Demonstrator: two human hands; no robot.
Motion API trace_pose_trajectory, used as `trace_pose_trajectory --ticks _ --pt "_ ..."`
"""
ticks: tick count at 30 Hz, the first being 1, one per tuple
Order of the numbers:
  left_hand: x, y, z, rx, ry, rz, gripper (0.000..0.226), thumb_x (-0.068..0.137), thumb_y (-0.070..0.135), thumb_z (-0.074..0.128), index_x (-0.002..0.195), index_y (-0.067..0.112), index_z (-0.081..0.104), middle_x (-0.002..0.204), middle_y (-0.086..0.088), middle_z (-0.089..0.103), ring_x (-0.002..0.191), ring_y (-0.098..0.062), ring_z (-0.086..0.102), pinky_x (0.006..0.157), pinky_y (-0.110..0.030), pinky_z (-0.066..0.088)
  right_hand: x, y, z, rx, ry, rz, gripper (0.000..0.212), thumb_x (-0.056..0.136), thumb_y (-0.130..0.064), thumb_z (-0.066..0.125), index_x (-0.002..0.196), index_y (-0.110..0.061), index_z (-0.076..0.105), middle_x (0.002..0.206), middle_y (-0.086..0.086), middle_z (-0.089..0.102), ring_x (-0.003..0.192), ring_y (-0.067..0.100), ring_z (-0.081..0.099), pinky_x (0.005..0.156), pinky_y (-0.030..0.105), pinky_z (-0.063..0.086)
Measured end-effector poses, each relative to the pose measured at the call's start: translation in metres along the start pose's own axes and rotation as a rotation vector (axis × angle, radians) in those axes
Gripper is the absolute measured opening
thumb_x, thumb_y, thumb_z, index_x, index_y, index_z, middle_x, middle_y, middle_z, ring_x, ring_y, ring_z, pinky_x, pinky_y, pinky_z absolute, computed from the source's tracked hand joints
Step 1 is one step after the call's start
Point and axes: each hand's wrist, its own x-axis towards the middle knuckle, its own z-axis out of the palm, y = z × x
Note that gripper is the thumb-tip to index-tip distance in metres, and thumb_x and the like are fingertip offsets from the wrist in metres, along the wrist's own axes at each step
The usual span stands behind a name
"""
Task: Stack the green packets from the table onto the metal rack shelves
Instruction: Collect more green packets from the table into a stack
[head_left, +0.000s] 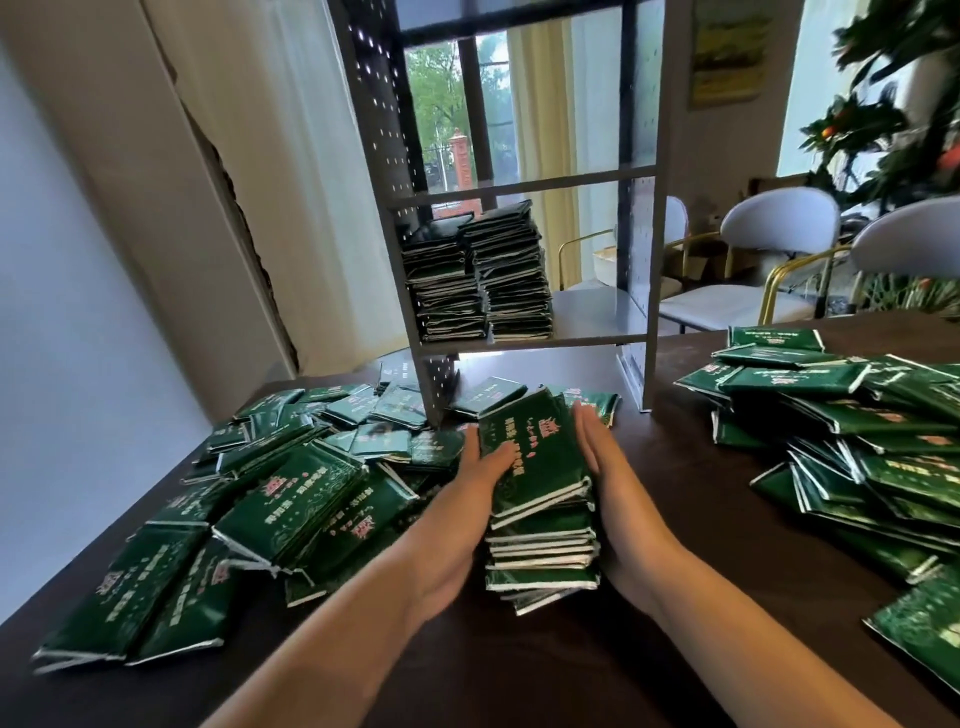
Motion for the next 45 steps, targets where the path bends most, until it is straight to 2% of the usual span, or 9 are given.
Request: trace_pose_trajectory --ticks 2,5,9,13,17,25,35,40,45 --pt "0.005 -0.003 -0.004 0.006 0.011 0.085 0.052 0.106 0.017 0.048 0.151 0.032 0.027 0.143 -0.013 0.057 0.129 -0.027 0.056 0.1 -0.032 0.045 0.0 -0.003 0.003 -0.016 0.02 0.01 0.06 0.083 -0.058 0.06 0.137 -0.032 0.059 0.114 0.004 0.076 0.103 0.024 0.074 0.094 0.043 0.054" --pt "0.01 0.01 0.012 -0.149 0.003 -0.136 0.019 0.104 0.028 0.05 0.112 0.043 0.056 0.102 -0.001 0.078 0.095 -0.02 0.075 0.09 -0.04 0.056 0.0 -0.005 0.008 -0.063 0.03 0.021 0.065 0.091 -0.049 0.06 0.151 -0.03 0.043 0.114 0.005 0.076 0.099 0.025 0.075 0.085 0.039 0.055" --pt "0.009 0.008 0.001 -0.275 0.017 -0.143 0.033 0.101 0.029 0.053 0.132 0.02 0.061 0.119 -0.012 0.073 0.113 -0.033 0.068 0.101 -0.048 0.051 -0.003 -0.006 0.013 -0.091 0.096 0.033 0.066 0.093 -0.048 0.059 0.154 -0.045 0.032 0.112 0.001 0.076 0.098 0.025 0.075 0.096 0.045 0.054" --pt "0.006 0.007 -0.001 -0.306 0.043 -0.218 0.037 0.091 0.033 0.062 0.114 0.006 0.073 0.115 -0.018 0.073 0.111 -0.038 0.067 0.106 -0.051 0.047 -0.01 -0.016 0.015 -0.107 0.139 0.092 0.049 0.096 -0.054 0.052 0.133 -0.024 0.064 0.107 0.009 0.077 0.098 0.029 0.074 0.098 0.046 0.053" --pt "0.001 0.01 0.006 -0.352 0.042 -0.268 0.037 0.09 0.034 0.061 0.107 0.004 0.075 0.113 -0.022 0.072 0.106 -0.04 0.068 0.105 -0.053 0.048 -0.018 -0.014 0.018 -0.121 0.163 0.134 0.051 0.097 -0.056 0.047 0.101 -0.017 0.079 0.1 0.014 0.077 0.09 0.032 0.075 0.087 0.043 0.056" --pt "-0.004 0.011 0.015 -0.391 0.058 -0.316 0.036 0.089 0.033 0.063 0.106 0.004 0.075 0.111 -0.02 0.074 0.099 -0.038 0.069 0.103 -0.051 0.049 -0.034 -0.02 0.023 -0.02 0.181 0.09 0.054 0.099 -0.054 0.042 0.107 -0.013 0.076 0.098 0.016 0.077 0.08 0.03 0.075 0.066 0.034 0.056" --pt "-0.019 0.013 -0.004 -0.243 0.087 -0.408 0.073 0.054 0.049 0.086 0.113 0.009 0.072 0.107 -0.014 0.076 0.103 -0.034 0.071 0.087 -0.045 0.053 -0.051 -0.02 0.031 -0.125 0.208 0.145 0.034 0.097 -0.046 0.055 0.116 -0.023 0.07 0.102 0.01 0.078 0.093 0.031 0.075 0.089 0.047 0.058" --pt "-0.019 0.007 -0.005 -0.264 0.077 -0.401 0.083 0.052 0.051 0.091 0.12 0.009 0.069 0.112 -0.013 0.075 0.108 -0.033 0.07 0.103 -0.05 0.049 -0.056 -0.028 0.025 -0.114 0.248 0.2 0.041 0.096 -0.047 0.055 0.108 -0.014 0.077 0.102 0.012 0.078 0.092 0.032 0.075 0.088 0.044 0.056" --pt "-0.017 0.001 0.005 -0.28 0.035 -0.379 0.066 0.065 0.052 0.084 0.115 0.01 0.073 0.108 -0.011 0.076 0.102 -0.029 0.073 0.098 -0.043 0.053 -0.058 -0.032 0.019 -0.119 0.264 0.203 0.042 0.096 -0.046 0.054 0.105 -0.012 0.078 0.1 0.014 0.078 0.088 0.033 0.075 0.086 0.043 0.056"
